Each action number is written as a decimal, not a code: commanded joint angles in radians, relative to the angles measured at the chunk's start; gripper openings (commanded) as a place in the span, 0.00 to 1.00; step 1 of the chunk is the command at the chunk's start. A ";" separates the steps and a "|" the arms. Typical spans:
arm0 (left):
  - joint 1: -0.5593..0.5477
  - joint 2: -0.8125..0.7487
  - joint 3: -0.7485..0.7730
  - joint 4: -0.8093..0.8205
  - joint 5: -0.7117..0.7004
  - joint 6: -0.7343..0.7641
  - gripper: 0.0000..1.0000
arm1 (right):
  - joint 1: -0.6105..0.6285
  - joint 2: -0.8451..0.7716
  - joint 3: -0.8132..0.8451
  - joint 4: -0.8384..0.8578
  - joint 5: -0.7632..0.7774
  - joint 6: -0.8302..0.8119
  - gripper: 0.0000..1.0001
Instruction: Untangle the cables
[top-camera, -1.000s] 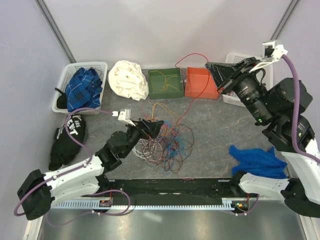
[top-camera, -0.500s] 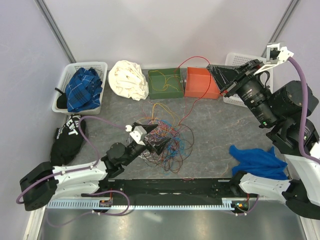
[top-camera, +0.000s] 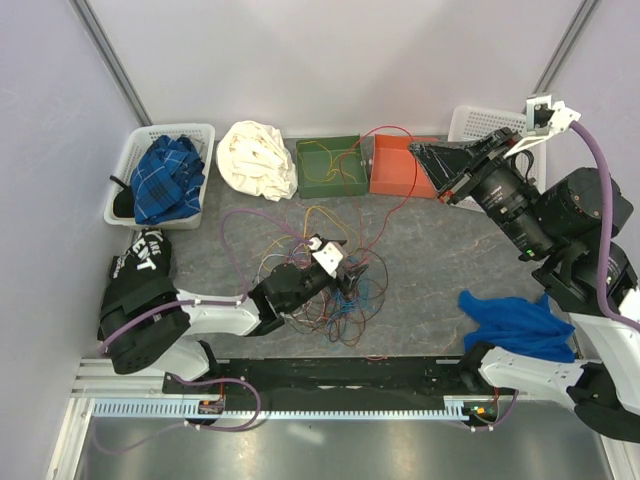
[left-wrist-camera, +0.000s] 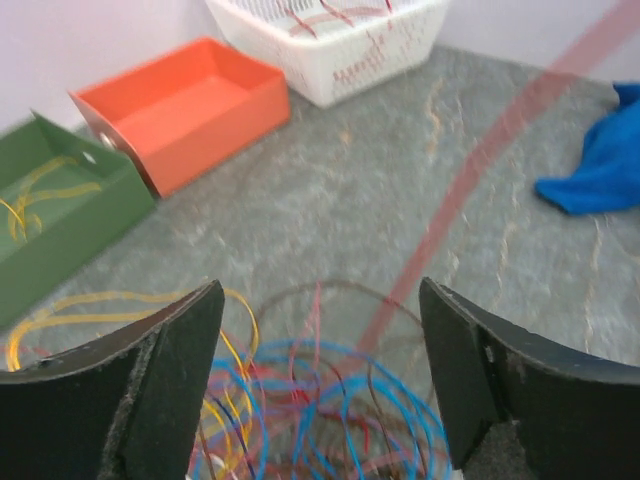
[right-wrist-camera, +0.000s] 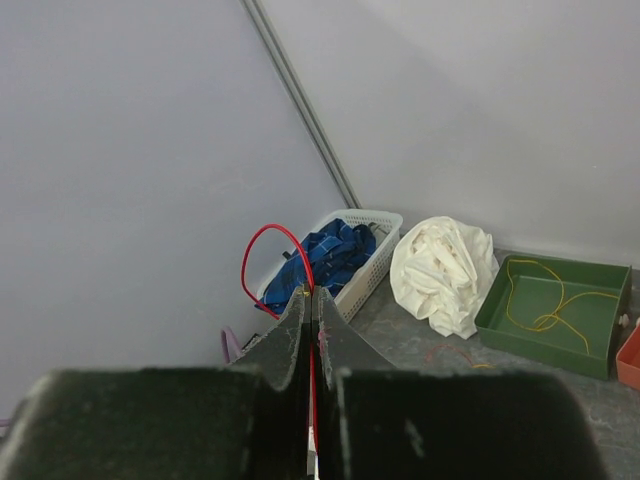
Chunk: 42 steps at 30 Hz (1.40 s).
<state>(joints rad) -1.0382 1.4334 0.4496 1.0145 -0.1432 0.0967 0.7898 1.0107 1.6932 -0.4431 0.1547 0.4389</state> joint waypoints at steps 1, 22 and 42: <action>0.006 -0.011 0.083 0.007 -0.038 0.098 0.74 | 0.003 -0.044 -0.012 0.003 0.016 -0.002 0.00; 0.055 -0.463 0.899 -1.315 -0.234 -0.466 0.02 | 0.003 -0.254 -0.498 0.041 0.287 -0.048 0.00; 0.058 -0.111 1.321 -1.522 -0.004 -0.514 0.02 | 0.003 -0.325 -0.622 0.191 -0.023 -0.101 0.76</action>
<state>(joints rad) -0.9833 1.3422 1.7306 -0.5091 -0.1772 -0.3813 0.7898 0.6754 1.0878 -0.3286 0.2001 0.3660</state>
